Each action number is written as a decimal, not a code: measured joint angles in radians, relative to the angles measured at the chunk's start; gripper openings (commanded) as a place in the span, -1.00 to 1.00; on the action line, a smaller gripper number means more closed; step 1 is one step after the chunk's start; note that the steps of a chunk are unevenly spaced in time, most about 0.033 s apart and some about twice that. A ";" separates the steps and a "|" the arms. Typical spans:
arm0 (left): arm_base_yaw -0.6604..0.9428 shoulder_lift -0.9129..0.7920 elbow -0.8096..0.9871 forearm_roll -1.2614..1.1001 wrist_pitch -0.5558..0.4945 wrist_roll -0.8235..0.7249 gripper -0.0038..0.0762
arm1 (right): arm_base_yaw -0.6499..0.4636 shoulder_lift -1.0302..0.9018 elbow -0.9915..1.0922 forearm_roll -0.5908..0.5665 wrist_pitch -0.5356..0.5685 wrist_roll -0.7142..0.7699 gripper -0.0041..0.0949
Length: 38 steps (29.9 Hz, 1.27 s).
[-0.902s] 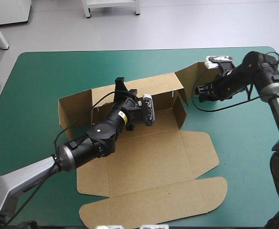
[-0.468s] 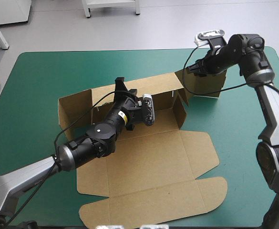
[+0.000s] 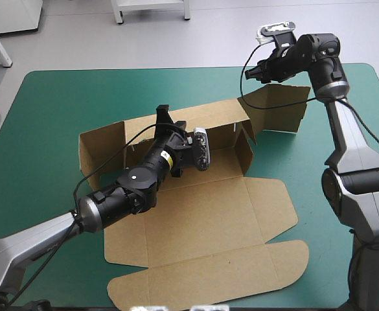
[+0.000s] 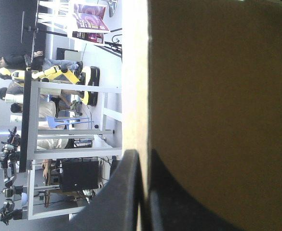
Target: Fold the box
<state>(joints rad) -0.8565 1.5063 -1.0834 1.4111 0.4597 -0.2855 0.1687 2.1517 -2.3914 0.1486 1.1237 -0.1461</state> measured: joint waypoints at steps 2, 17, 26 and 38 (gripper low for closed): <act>0.000 0.000 0.000 0.000 0.000 0.000 -0.92 | 0.000 0.039 -0.030 -0.006 -0.004 0.001 -0.03; 0.000 0.000 0.001 0.000 -0.001 0.000 -0.92 | -0.002 0.100 -0.076 -0.013 0.080 0.002 -0.03; 0.000 0.001 0.001 0.000 -0.001 0.000 -0.92 | -0.003 0.074 -0.071 -0.016 0.123 0.002 -0.03; 0.000 0.001 0.001 0.001 -0.002 0.001 -0.92 | -0.003 0.033 -0.005 -0.013 0.123 0.002 -0.03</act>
<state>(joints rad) -0.8565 1.5072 -1.0827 1.4123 0.4576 -0.2846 0.1660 2.1844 -2.3967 0.1359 1.2466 -0.1443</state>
